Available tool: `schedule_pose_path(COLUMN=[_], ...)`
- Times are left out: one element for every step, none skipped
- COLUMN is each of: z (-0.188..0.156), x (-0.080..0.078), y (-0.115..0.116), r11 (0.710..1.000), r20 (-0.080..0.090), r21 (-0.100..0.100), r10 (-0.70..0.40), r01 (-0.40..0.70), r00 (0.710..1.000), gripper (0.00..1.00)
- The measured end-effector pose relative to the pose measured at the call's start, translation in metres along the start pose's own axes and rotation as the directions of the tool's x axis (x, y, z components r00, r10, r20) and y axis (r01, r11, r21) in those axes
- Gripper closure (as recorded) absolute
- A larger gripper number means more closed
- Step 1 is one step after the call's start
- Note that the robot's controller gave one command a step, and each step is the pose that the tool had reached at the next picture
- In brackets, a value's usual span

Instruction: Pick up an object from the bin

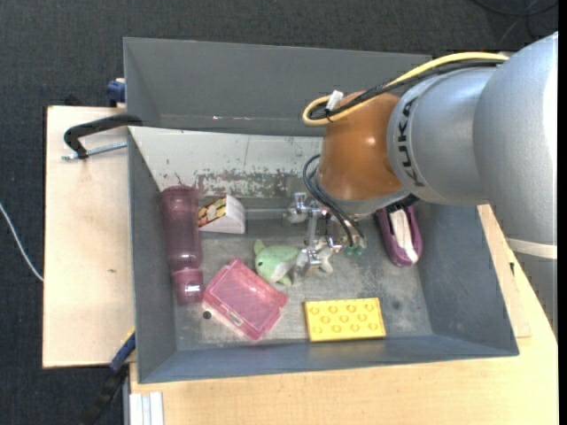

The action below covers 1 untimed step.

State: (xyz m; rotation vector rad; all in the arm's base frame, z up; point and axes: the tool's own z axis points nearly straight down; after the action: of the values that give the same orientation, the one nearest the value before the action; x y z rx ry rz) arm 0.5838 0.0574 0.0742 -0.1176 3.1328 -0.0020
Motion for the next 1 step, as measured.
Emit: schedule_pose_path(z=[0.0007], x=[-0.0009], y=[0.0181], r11=[0.965], r20=[-0.003], r21=[0.0], r10=[0.262], r01=[-0.262], r00=[0.965], gripper=[0.0])
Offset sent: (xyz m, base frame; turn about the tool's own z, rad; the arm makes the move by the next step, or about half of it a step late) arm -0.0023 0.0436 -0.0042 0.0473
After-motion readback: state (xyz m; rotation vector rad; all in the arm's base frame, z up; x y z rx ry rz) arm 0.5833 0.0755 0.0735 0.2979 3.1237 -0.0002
